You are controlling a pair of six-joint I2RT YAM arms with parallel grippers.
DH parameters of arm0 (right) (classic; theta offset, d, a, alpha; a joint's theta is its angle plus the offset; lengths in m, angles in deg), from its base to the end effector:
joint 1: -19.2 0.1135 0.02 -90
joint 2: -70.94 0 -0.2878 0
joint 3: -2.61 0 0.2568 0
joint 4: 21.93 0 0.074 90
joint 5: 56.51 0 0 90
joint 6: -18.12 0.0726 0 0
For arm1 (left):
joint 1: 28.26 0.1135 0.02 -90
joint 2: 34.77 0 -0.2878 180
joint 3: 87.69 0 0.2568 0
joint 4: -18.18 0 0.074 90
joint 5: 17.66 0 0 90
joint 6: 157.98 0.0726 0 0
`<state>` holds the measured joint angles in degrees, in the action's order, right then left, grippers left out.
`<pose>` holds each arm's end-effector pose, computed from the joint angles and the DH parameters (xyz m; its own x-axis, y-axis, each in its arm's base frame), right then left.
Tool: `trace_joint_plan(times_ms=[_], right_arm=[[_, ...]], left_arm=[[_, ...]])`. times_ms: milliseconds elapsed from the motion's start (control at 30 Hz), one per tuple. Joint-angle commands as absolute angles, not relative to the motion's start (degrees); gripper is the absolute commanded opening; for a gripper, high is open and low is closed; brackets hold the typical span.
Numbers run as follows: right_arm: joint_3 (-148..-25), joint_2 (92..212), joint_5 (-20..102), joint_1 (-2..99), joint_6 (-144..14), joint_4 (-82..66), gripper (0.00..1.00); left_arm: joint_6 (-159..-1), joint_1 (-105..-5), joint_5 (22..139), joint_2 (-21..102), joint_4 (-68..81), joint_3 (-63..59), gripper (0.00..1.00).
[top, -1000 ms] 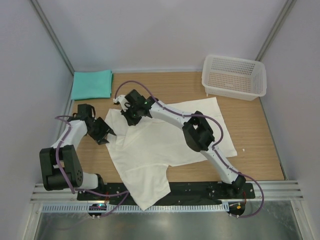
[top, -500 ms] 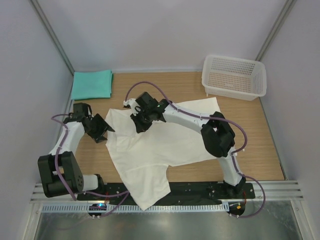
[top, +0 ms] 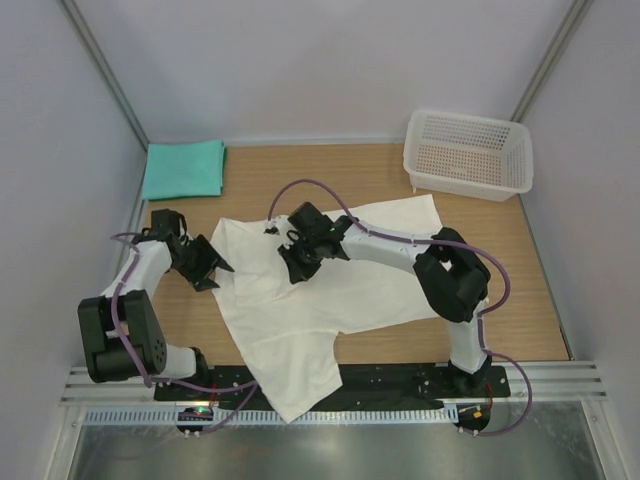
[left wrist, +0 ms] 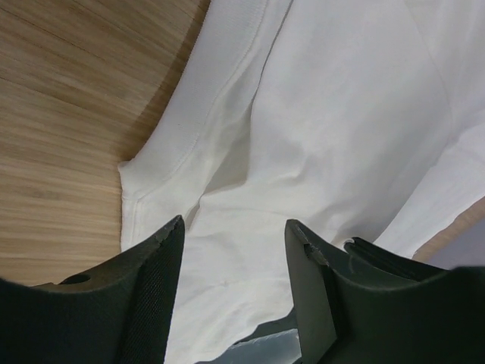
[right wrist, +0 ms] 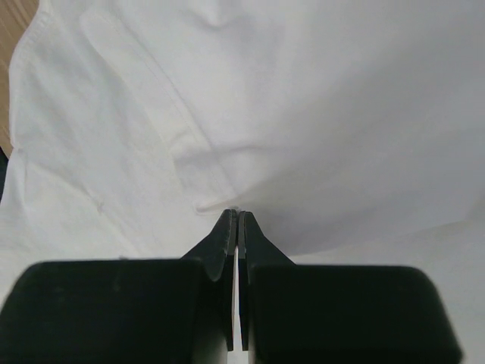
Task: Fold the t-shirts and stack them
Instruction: Fold the tshirt
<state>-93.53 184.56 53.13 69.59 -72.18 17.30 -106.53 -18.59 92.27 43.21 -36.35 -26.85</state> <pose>0.2735 0.3687 0.1810 -0.5285 -0.6464 -0.5503 -0.8460 0.4550 0.2781 0.2508 0.0176 0.1843 -0.6993 -0.7135 -0.0443 -0.6240 0.6395 -0.4490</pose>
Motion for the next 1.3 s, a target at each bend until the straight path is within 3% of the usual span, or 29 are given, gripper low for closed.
trace_joint_plan(times_ms=[0, 333, 833, 1033, 1133, 1267], right_arm=[[-91.77, 179.66, 54.67, 69.03, -69.6, 12.86, 0.02], [-85.78, 177.11, 59.95, 66.22, -68.28, 7.49, 0.02], [-86.13, 178.16, 61.79, 65.43, -67.22, 6.17, 0.01], [-86.22, 178.43, 61.8, 64.99, -67.14, 6.35, 0.01], [-85.87, 178.6, 61.71, 64.64, -67.49, 6.61, 0.01], [-85.26, 178.51, 61.44, 64.02, -67.75, 6.96, 0.01]], left_arm=[[-104.11, -18.33, 95.19, 45.82, -36.65, -25.93, 0.57], [-104.37, -18.33, 98.71, 51.63, -32.34, -26.54, 0.53], [-107.88, -19.56, 102.31, 57.86, -26.1, -28.03, 0.38], [-108.32, -20.09, 103.19, 59.63, -24.87, -28.3, 0.21], [-108.58, -20.09, 101.45, 58.05, -25.74, -28.39, 0.0], [-110.08, -20.09, 98.46, 52.26, -28.12, -29.7, 0.0]])
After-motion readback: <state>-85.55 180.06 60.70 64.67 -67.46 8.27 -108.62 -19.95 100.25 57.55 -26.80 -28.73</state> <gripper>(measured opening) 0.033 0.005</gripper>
